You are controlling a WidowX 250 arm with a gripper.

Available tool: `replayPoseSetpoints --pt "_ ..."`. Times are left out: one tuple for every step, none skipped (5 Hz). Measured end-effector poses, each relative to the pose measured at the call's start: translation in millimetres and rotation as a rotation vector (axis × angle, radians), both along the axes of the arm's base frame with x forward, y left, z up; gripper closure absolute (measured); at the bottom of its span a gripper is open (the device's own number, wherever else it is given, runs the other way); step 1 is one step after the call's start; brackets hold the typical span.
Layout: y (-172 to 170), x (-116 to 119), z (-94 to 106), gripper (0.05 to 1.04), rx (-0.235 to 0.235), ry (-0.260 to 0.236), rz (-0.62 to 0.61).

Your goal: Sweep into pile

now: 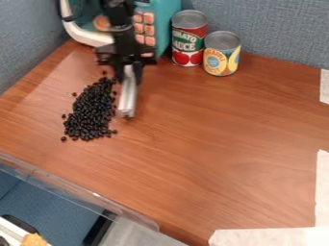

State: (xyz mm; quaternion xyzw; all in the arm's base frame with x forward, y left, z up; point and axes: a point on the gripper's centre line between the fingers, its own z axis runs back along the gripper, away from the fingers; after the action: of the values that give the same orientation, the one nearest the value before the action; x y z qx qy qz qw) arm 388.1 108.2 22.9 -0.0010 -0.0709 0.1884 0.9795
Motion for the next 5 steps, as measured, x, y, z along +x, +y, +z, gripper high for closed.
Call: replayPoseSetpoints --pt "-30 13 6.7 0.716 0.002 -0.015 -0.086" --pt "-61 22 12.9 0.716 -0.005 -0.019 -0.185" --pt "-88 14 6.2 0.716 -0.025 0.023 -0.263" --pt "-90 -6 -10.9 0.716 -0.022 0.086 -0.305" --pt "-90 -16 -19.1 0.716 -0.01 0.12 -0.351"
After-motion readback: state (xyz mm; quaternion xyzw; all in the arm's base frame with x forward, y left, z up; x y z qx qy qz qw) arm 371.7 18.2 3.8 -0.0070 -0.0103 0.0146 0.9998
